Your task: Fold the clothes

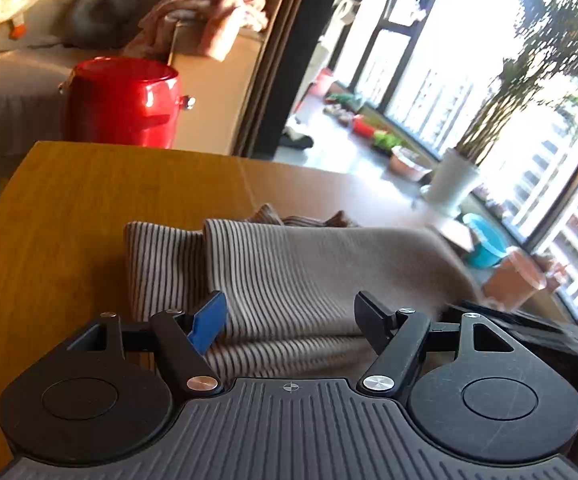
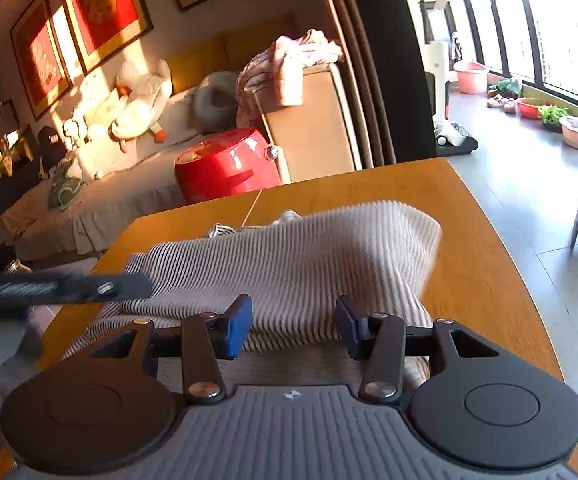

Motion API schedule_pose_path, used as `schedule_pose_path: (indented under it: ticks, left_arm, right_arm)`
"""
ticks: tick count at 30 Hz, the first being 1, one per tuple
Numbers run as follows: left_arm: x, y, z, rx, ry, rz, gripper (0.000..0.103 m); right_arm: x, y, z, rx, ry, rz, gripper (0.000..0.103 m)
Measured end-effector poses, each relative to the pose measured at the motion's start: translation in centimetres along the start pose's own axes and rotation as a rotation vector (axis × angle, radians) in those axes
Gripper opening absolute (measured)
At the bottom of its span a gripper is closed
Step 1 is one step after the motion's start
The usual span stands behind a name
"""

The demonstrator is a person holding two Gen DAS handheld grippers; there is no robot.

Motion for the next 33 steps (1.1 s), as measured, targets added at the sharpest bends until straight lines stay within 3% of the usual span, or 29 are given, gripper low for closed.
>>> schedule_pose_path:
  ticks: [4, 9, 10, 13, 16, 25, 33]
  left_arm:
    - [1.7, -0.1, 0.2, 0.038, -0.001, -0.060, 0.071]
    - [1.9, 0.4, 0.8, 0.109, 0.019, -0.110, 0.070]
    - [1.8, 0.5, 1.0, 0.120, 0.023, -0.117, 0.064]
    - [1.7, 0.8, 1.4, 0.152, 0.029, -0.140, 0.018]
    - [1.3, 1.3, 1.3, 0.178, 0.051, -0.141, 0.005]
    - [-3.1, 0.0, -1.8, 0.182, 0.200, -0.203, 0.001]
    - [-5.6, -4.1, -1.5, 0.080, 0.199, -0.244, 0.001]
  right_arm:
    - [-1.0, -0.4, 1.1, -0.059, 0.066, -0.002, 0.058]
    - [-1.2, -1.3, 1.5, -0.095, 0.072, -0.028, 0.066]
    - [-1.2, -1.2, 1.5, -0.083, 0.070, -0.033, 0.066]
    - [-1.1, -0.5, 1.3, -0.034, 0.064, -0.043, 0.067]
    - [-0.9, 0.2, 1.3, 0.012, 0.058, -0.042, 0.069]
    - [-1.4, 0.4, 0.2, 0.041, 0.077, -0.020, 0.072]
    - [-1.4, -1.9, -2.9, 0.006, 0.117, -0.027, 0.073]
Point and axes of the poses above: each gripper's, at about its wrist camera, not at the fingertips, and x roughly the way its jaws point, y to its right, z to its underside, the point moved 10 cm from there along x, roughly the way its jaws point, and after that the axes turned 7 degrees about z, right-handed, at the moved point
